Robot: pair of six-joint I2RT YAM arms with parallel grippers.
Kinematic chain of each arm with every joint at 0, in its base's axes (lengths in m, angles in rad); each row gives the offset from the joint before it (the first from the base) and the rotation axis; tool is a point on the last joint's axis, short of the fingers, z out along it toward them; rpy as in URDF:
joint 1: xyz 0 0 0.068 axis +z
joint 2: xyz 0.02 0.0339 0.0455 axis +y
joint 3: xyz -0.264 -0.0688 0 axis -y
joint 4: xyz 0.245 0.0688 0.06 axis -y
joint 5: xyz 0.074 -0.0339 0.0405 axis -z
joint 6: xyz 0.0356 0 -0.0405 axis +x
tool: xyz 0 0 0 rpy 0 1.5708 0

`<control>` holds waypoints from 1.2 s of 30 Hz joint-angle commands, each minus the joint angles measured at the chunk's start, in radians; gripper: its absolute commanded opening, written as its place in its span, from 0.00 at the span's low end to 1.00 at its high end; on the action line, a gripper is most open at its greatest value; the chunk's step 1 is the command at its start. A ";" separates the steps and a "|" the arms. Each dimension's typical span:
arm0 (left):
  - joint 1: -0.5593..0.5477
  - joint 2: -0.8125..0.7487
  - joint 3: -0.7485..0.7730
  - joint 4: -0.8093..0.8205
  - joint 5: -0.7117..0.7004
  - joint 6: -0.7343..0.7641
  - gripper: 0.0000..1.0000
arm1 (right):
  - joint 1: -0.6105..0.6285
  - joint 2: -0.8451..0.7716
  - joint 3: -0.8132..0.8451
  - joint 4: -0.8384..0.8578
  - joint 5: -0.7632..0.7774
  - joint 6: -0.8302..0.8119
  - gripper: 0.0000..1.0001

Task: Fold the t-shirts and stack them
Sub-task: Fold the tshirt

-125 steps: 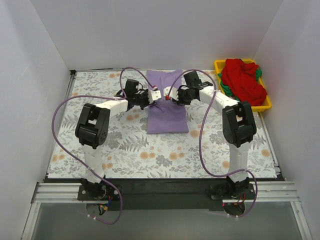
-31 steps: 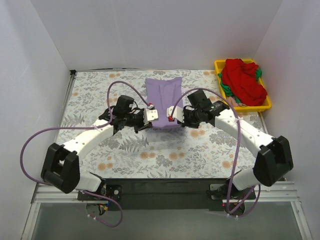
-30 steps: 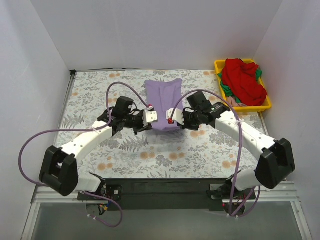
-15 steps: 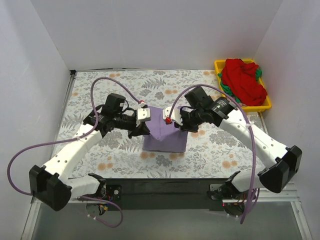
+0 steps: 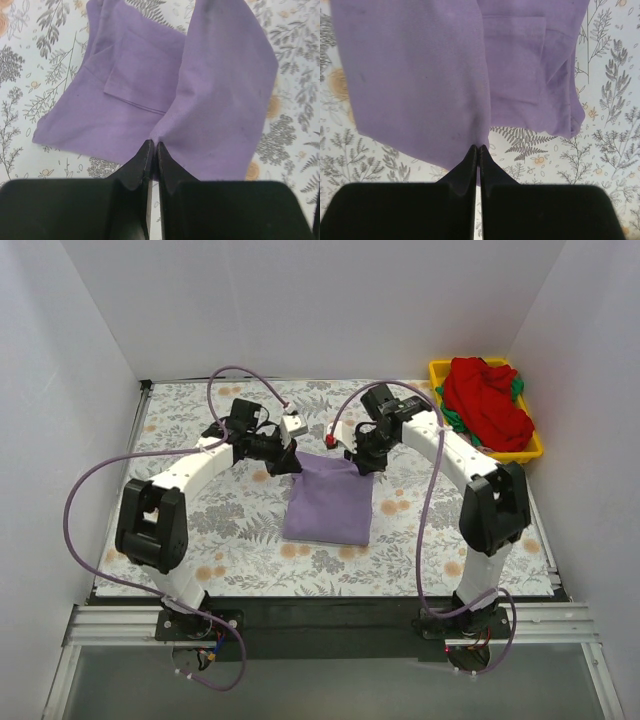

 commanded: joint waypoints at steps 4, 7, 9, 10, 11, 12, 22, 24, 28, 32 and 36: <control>0.014 0.145 0.036 0.178 -0.089 -0.070 0.00 | -0.037 0.186 0.109 0.085 -0.031 -0.040 0.01; 0.014 0.199 0.025 0.209 -0.106 -0.098 0.00 | -0.035 0.248 0.108 0.121 -0.032 -0.009 0.01; 0.012 0.218 0.010 0.211 -0.106 -0.112 0.00 | -0.035 0.284 0.106 0.124 -0.034 0.024 0.01; 0.012 0.216 -0.001 0.211 -0.103 -0.113 0.00 | -0.035 0.290 0.102 0.124 -0.037 0.038 0.01; 0.009 0.199 -0.037 0.209 -0.095 -0.115 0.00 | -0.032 0.285 0.080 0.125 -0.040 0.048 0.01; 0.008 0.187 -0.057 0.209 -0.091 -0.113 0.00 | -0.029 0.278 0.057 0.125 -0.056 0.072 0.01; -0.055 -0.152 -0.360 0.148 -0.012 0.000 0.02 | 0.054 0.016 -0.279 0.170 -0.175 0.294 0.01; -0.063 -0.205 -0.402 0.148 -0.017 0.011 0.07 | 0.052 -0.012 -0.268 0.156 -0.201 0.334 0.10; -0.063 -0.294 -0.407 0.106 0.003 0.063 0.30 | 0.002 -0.034 -0.199 0.142 -0.264 0.394 0.43; -0.081 -0.316 -0.404 0.160 0.023 0.062 0.37 | -0.044 0.031 -0.097 0.144 -0.349 0.506 0.31; -0.140 -0.282 -0.400 0.215 -0.002 0.108 0.38 | -0.046 0.144 -0.030 0.152 -0.446 0.586 0.09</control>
